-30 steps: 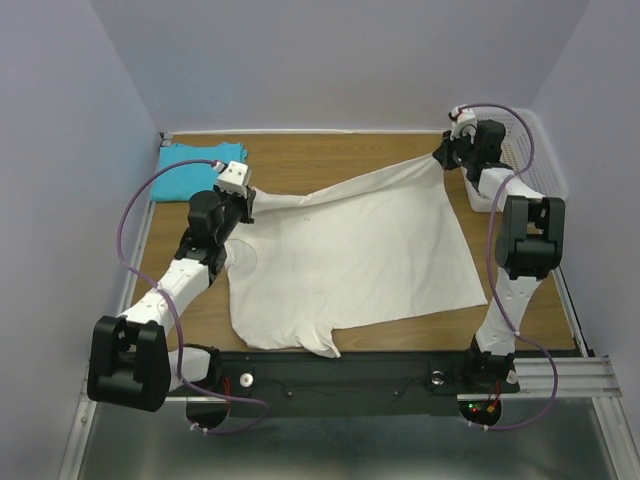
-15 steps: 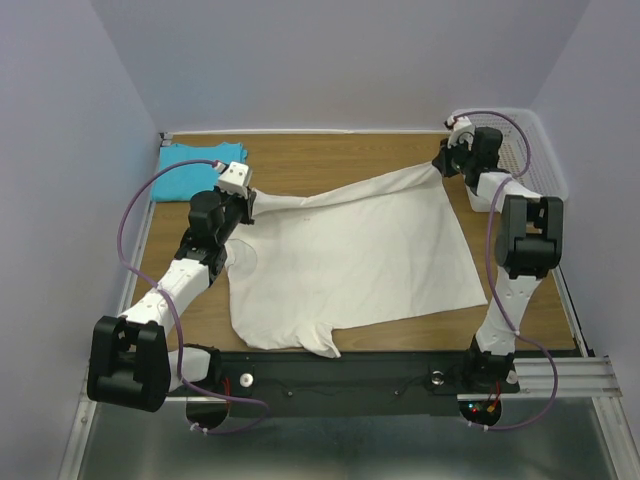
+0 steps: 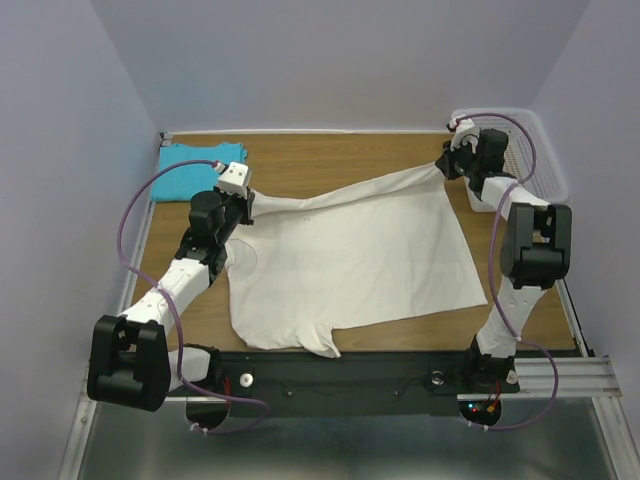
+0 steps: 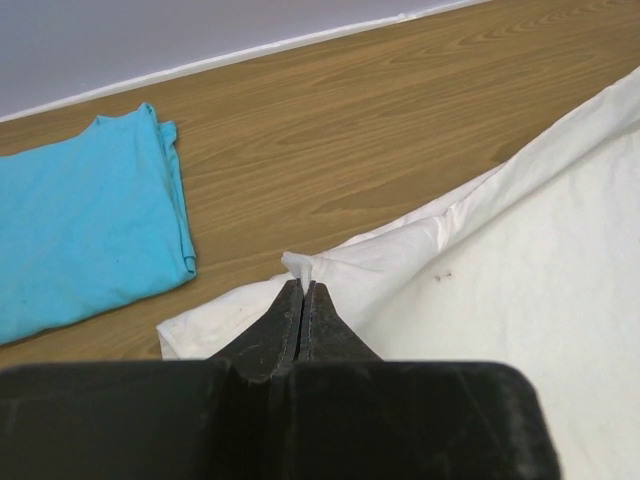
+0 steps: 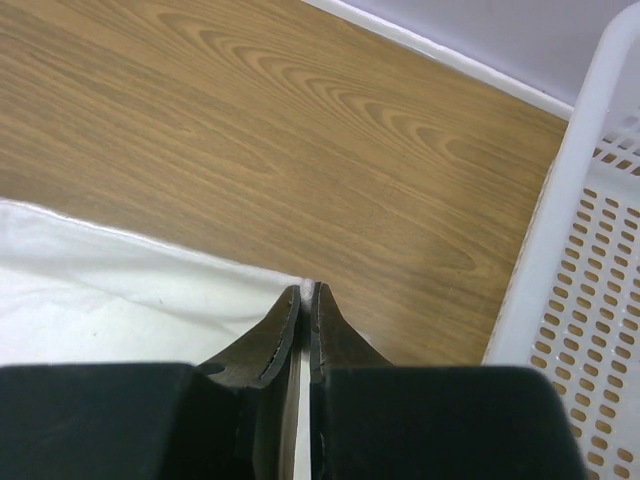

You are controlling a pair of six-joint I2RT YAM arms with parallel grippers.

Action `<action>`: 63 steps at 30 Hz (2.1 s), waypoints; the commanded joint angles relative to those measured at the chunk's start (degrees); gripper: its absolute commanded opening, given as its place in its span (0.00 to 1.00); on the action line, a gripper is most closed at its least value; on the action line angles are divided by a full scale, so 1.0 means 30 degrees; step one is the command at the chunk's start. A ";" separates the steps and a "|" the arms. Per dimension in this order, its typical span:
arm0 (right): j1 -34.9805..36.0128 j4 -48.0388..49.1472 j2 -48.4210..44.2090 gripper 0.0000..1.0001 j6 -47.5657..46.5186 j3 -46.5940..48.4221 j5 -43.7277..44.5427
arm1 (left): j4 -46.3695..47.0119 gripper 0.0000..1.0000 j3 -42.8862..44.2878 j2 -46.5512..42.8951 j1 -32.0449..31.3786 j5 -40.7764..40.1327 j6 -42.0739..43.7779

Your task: Fold and stack the t-shirts

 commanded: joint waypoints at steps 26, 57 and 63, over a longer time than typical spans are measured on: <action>-0.0159 0.1101 -0.1701 0.10 -0.1003 -0.1482 0.0284 | 0.0216 0.00 -0.0085 -0.0403 -0.0119 0.0058 0.0470; -0.0130 0.0165 -0.3987 0.48 -0.0974 -0.2010 -0.1150 | 0.0186 0.00 -0.0143 -0.0373 -0.0149 0.0877 0.0557; -0.0130 -0.1121 -0.3987 0.48 -0.0359 -0.1951 -0.2614 | -0.0339 0.00 -0.0231 -0.0753 -0.0178 0.1199 0.0879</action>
